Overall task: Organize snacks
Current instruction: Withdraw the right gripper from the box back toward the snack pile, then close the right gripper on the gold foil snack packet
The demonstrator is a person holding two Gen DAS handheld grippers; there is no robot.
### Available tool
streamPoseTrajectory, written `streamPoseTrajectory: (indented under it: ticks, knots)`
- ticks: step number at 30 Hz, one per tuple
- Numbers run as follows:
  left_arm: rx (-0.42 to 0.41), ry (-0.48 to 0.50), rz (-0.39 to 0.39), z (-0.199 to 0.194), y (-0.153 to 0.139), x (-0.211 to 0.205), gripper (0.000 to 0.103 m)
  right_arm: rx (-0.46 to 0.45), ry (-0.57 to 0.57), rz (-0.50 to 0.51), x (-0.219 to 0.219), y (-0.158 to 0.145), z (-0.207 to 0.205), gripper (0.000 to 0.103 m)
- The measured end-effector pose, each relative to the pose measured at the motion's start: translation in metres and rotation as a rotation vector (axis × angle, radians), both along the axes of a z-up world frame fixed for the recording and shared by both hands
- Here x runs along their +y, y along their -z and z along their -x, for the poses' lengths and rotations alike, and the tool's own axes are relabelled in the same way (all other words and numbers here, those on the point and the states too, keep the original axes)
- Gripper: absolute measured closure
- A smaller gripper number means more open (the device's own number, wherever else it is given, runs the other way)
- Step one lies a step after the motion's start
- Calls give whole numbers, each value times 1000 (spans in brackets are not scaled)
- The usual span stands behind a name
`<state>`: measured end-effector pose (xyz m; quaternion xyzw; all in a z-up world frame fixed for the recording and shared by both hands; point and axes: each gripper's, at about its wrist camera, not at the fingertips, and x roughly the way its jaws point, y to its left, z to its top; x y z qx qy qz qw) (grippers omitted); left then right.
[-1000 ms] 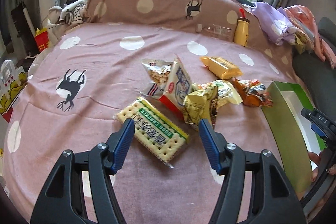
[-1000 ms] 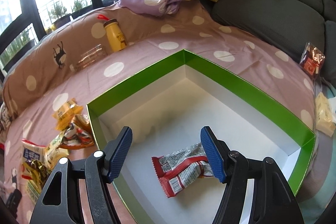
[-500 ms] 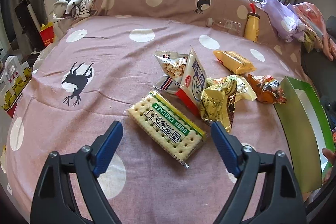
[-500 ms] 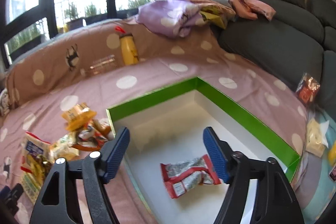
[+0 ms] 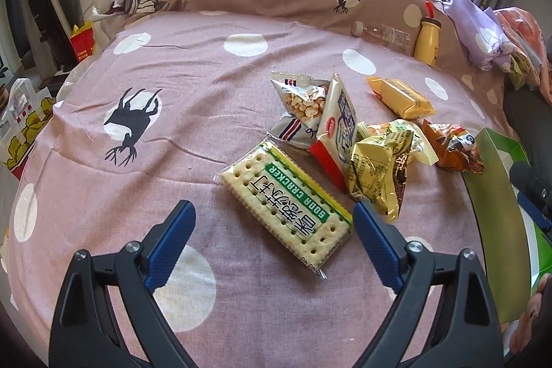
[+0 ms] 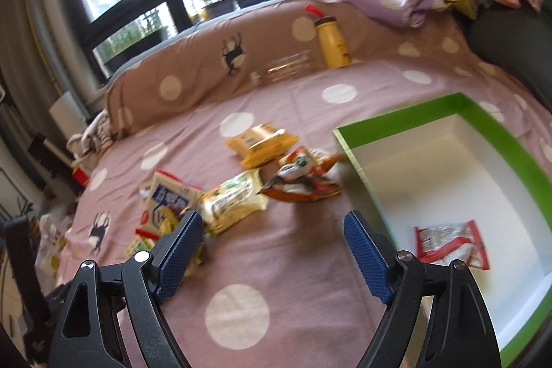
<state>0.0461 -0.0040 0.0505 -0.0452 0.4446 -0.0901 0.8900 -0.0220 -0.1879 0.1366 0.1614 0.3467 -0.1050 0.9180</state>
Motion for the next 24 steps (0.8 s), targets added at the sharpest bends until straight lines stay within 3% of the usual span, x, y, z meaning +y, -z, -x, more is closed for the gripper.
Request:
streamPoseTrajectory:
  ticks: [4, 7, 15, 19, 23, 24]
  knots:
    - [16, -11, 13, -7, 2, 6, 10, 50, -100, -105, 11, 6, -9, 10]
    - [32, -23, 24, -12, 3, 11, 4, 82, -169, -127, 21, 1, -22, 10]
    - [107, -33, 78, -26, 14, 17, 4, 231, -318, -188, 60, 9, -84, 10]
    - [138, -49, 122, -31, 19, 22, 4, 256, -286, -198, 64, 25, -100, 11]
    - [166, -63, 108, -31, 23, 21, 5, 293, -261, -196, 59, 45, -108, 37]
    - [153, -66, 94, -29, 21, 20, 5, 309, -256, -206, 57, 52, -109, 39]
